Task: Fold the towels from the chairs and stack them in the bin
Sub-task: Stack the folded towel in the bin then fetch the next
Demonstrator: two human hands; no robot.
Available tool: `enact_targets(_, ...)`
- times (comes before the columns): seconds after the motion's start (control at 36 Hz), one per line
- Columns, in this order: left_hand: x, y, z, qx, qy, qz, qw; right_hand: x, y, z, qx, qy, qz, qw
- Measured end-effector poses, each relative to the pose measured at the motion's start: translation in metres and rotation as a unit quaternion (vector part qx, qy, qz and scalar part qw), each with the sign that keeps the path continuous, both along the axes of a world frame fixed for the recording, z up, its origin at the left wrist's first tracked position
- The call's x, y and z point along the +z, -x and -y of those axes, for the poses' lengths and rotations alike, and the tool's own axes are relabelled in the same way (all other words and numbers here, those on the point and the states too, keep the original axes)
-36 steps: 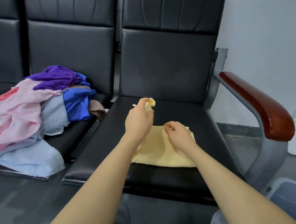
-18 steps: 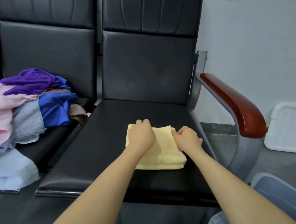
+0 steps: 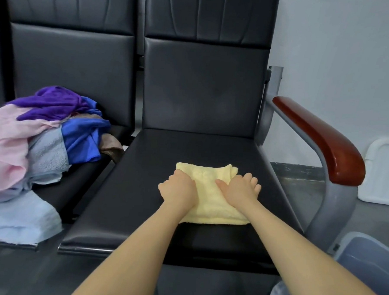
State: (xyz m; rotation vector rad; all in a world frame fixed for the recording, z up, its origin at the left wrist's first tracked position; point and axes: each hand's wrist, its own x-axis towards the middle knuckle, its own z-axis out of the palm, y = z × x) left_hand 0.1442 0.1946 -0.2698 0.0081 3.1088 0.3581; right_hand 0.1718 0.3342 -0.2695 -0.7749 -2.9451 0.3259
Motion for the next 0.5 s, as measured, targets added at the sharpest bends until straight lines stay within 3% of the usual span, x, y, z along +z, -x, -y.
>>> enact_targets(0.11,0.005,-0.001,0.005,-0.029,-0.017,-0.009,0.999,0.002,-0.004,0.01,0.033,0.005,-0.062,0.998)
enact_targets(0.25,0.011,-0.001,0.016,-0.033,-0.032,-0.028,0.999,0.016,-0.006,0.026,0.064,0.097,-0.127,0.985)
enact_targets(0.5,0.04,-0.006,0.018,-0.068,-0.051,-0.106,0.991,0.054,-0.011,0.033,0.048,0.069,-0.209,0.974)
